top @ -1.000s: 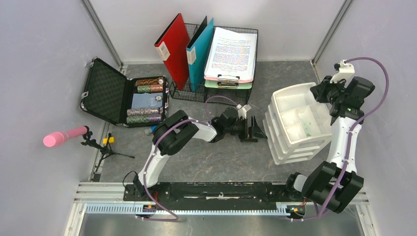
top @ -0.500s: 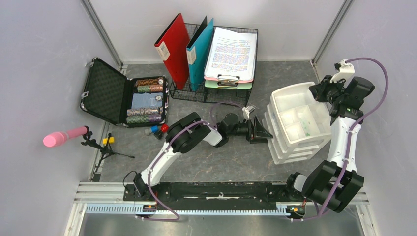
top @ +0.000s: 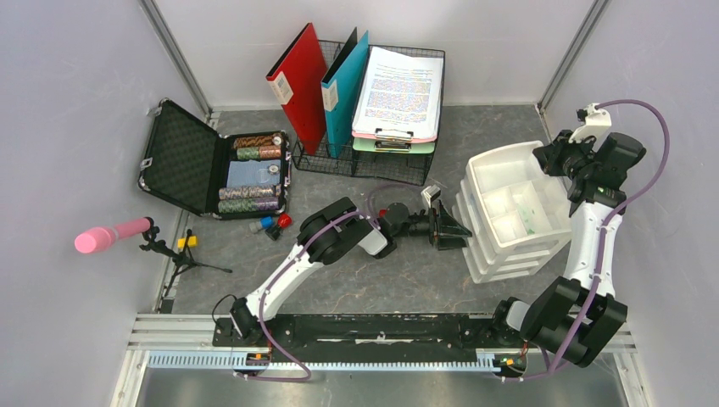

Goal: Organize the desk
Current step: Open the drawer in the storage box.

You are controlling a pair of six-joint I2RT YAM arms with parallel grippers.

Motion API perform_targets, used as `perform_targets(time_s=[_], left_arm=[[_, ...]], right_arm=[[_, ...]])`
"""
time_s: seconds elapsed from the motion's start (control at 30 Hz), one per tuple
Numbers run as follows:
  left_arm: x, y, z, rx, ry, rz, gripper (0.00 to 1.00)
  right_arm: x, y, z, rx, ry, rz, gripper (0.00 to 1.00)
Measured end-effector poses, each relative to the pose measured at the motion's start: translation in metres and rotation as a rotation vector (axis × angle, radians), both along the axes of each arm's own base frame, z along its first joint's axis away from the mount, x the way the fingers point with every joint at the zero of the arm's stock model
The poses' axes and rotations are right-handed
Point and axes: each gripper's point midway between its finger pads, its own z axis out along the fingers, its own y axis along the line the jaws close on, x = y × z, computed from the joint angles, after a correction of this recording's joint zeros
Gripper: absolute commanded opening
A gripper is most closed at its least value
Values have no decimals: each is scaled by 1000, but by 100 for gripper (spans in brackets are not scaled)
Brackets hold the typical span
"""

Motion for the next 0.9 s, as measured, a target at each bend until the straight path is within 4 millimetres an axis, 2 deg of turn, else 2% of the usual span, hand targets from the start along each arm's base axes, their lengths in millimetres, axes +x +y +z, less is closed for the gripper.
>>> perform_targets(time_s=[0.3,0.53,0.9], left_arm=[[-1,3,-3,6,29,4,70],[-7,15,-4,24,41,15,67],[-14,56,6,88,-12,38,67]], right_arm=[[1,-1,0,-14,-8,4,0],[2,-3,0,-24,-9,14,0],[5,-10,1,-77,-15,27,0]])
